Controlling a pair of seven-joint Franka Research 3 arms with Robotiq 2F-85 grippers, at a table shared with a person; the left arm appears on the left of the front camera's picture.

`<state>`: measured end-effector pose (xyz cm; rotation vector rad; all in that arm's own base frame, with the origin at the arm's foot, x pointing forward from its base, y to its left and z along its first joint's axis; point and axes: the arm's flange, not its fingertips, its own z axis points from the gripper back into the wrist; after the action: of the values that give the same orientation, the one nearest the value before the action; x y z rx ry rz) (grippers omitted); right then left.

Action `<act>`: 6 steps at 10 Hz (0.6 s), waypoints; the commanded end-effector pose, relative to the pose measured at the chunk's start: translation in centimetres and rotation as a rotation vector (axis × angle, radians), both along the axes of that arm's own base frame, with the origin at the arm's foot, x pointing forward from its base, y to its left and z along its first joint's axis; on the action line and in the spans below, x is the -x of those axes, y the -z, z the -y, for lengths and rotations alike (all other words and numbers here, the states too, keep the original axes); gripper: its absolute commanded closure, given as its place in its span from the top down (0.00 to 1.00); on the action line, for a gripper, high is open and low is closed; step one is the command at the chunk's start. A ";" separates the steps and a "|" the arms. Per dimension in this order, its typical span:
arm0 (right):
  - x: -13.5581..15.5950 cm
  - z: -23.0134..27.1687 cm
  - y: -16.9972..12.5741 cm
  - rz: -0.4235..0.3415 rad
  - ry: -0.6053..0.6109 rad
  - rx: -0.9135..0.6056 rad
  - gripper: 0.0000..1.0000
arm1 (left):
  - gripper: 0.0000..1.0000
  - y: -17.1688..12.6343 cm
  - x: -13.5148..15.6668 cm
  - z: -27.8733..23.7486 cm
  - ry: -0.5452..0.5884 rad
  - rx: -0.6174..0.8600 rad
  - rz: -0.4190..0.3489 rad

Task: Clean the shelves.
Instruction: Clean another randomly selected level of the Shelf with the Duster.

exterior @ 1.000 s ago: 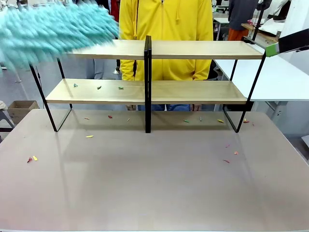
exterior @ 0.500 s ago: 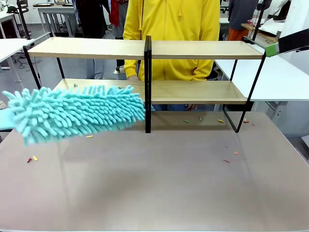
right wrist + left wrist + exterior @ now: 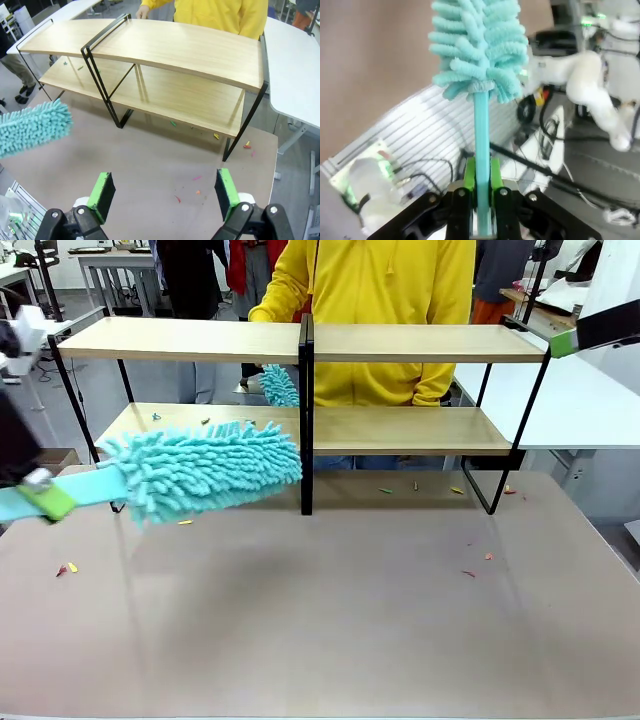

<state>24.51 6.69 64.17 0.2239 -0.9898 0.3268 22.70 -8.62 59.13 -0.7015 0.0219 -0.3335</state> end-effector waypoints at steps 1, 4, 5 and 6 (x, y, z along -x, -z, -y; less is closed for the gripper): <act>0.0 0.1 0.0 -0.001 -0.002 0.000 1.00 | 0.13 0.1 -0.6 0.9 -0.133 -0.006 0.027; 0.0 0.1 0.0 -0.001 -0.002 0.000 1.00 | 0.13 0.3 -1.8 -6.0 -0.224 0.055 -0.045; 0.0 0.1 0.0 -0.001 -0.002 0.000 1.00 | 0.13 0.5 -0.9 -8.9 -0.171 0.090 -0.067; 0.0 0.1 0.0 -0.001 -0.002 0.000 1.00 | 0.13 0.7 0.7 -11.7 -0.084 0.126 -0.080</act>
<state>24.53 6.68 64.15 0.2240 -0.9894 0.3265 23.65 0.95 57.88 -0.7930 0.0149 -0.1375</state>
